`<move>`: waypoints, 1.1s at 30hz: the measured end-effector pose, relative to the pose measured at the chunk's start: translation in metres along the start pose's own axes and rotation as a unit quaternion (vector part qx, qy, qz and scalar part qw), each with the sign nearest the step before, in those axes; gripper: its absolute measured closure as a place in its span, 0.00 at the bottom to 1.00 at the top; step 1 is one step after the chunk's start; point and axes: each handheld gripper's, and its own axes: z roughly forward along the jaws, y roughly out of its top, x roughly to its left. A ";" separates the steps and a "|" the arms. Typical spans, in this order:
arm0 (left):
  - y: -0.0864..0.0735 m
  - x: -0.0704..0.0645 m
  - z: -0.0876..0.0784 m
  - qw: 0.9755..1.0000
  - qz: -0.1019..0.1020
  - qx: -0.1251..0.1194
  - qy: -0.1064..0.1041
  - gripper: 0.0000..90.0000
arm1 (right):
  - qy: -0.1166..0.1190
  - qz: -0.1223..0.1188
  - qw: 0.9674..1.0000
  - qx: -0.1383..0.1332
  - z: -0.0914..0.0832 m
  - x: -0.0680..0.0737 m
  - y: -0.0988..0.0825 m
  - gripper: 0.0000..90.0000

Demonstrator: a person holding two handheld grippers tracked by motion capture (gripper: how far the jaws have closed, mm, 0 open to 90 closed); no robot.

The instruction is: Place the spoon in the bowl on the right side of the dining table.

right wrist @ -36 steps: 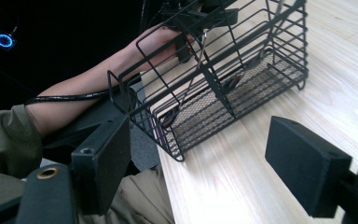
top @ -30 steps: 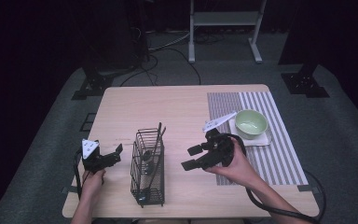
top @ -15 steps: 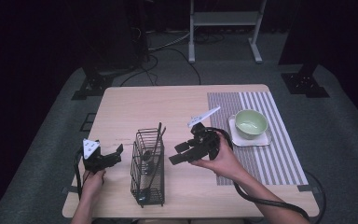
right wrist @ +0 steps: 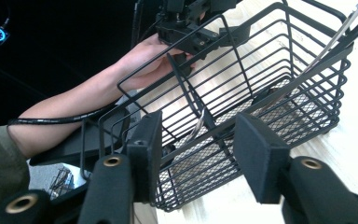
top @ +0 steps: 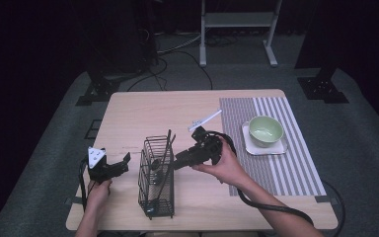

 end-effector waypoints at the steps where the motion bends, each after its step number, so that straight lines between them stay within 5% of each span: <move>1: 0.000 0.000 0.000 1.000 0.000 0.000 0.000 0.00 | -0.002 0.001 1.000 0.000 0.001 0.000 0.001 0.62; 16: 0.000 0.000 0.000 1.000 0.000 0.000 -0.001 0.00 | 0.001 0.000 1.000 0.009 0.016 0.000 0.004 0.98; 33: 0.000 -0.001 0.000 1.000 0.002 0.001 0.000 0.00 | 0.001 -0.003 1.000 -0.010 0.002 0.010 0.008 0.99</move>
